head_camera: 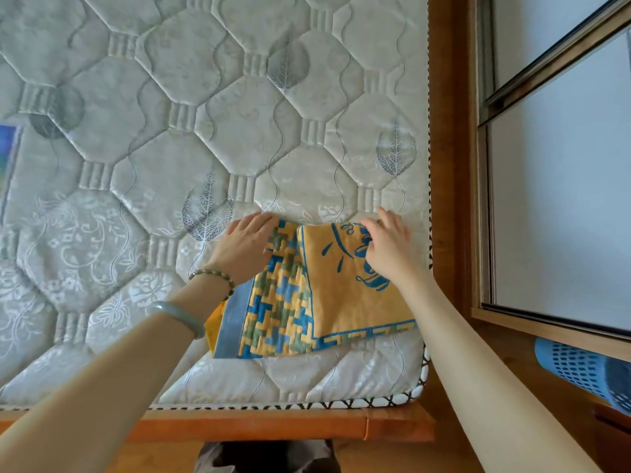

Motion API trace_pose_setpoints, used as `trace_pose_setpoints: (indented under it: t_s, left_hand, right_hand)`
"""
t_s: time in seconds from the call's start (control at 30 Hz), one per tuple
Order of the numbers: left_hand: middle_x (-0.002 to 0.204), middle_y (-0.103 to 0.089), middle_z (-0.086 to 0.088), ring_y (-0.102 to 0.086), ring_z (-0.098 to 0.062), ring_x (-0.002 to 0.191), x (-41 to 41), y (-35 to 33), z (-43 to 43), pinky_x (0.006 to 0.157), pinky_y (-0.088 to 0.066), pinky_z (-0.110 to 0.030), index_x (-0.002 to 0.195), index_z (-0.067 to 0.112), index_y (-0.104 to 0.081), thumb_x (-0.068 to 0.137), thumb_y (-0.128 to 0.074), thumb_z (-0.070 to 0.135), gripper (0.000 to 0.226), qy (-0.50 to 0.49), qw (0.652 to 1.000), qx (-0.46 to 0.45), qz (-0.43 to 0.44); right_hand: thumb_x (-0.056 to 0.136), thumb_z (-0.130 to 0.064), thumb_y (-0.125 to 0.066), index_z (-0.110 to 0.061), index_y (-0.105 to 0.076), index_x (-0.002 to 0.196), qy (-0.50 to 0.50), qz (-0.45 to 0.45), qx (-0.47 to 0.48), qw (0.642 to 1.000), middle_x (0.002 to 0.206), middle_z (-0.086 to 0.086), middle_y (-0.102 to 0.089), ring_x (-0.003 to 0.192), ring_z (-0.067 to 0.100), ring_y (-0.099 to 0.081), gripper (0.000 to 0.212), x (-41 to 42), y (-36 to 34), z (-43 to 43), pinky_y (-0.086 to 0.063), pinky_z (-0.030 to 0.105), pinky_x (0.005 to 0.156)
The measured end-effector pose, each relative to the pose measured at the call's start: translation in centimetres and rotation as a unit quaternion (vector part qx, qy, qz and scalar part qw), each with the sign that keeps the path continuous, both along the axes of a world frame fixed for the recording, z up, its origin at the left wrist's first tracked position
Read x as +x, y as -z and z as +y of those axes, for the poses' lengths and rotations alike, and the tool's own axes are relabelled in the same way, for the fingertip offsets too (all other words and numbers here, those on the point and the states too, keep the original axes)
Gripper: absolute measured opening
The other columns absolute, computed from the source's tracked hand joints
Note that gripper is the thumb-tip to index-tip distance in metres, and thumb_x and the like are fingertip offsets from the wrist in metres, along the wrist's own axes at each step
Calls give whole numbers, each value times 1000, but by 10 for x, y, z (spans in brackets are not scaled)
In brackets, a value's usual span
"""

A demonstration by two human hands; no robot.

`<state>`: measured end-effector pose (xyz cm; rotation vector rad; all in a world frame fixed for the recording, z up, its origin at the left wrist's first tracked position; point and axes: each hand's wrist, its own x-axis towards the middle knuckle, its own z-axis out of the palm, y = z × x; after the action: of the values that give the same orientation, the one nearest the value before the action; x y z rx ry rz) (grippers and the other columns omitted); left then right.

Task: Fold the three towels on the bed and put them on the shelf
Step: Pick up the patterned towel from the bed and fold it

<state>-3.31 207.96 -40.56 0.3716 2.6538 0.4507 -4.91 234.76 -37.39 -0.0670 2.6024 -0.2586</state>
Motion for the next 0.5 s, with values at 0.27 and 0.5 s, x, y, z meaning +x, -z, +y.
trace_pose_setpoints:
  t_s: [0.27,0.5]
  left_hand:
    - [84,-60,-8,-60,-29,75,17,-12,-13,61,-49,-36,85,8,-63,75,-79,12,19,59,992,79,74]
    - [69,-54,4,-54,-28,60,53,-80,-64,53,-48,-40,84,7,-61,82,-67,0,10,-109,984,131,45]
  right_hand:
    - [71,0,-73,-6,-68,93,-76,176,-60,980,85,8,-66,81,30,-59,23,18,-16,27,-49,48,88]
    - [74,10,-70,-6,-75,96,-36,321,-111,940,84,9,-63,68,27,-57,27,62,-57,34,-52,35,64]
